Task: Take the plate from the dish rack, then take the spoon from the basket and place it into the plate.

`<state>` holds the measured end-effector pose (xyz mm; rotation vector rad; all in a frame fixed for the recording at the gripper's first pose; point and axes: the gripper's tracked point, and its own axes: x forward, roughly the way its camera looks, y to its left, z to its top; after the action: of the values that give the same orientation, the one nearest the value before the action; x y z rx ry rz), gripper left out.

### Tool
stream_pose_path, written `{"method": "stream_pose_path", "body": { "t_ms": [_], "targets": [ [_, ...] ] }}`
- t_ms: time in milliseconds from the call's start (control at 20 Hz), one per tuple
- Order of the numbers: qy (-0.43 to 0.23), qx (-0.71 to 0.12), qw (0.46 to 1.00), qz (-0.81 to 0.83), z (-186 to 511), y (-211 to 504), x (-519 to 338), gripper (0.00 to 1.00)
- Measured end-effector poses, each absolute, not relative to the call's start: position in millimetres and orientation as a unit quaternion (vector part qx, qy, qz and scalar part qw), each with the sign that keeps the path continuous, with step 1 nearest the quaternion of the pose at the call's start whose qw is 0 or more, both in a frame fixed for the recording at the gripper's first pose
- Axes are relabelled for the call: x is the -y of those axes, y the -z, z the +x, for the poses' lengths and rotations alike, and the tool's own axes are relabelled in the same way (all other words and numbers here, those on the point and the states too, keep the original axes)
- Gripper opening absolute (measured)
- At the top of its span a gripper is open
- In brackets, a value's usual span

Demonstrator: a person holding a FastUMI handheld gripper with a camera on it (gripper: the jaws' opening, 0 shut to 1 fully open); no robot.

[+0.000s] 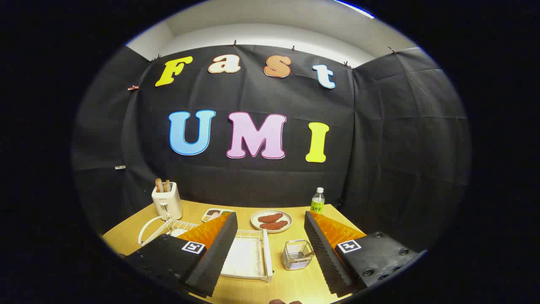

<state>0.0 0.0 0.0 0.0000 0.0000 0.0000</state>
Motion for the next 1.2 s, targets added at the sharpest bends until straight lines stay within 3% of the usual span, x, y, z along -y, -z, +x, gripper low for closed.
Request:
{"method": "stream_pose_path", "body": {
  "t_ms": [1000,1200],
  "targets": [
    [-0.025,-0.05,0.998,0.007,35,13,-33,0.97],
    [-0.037,-0.093,0.995,0.002,60,16,-49,0.97]
  ]
}}
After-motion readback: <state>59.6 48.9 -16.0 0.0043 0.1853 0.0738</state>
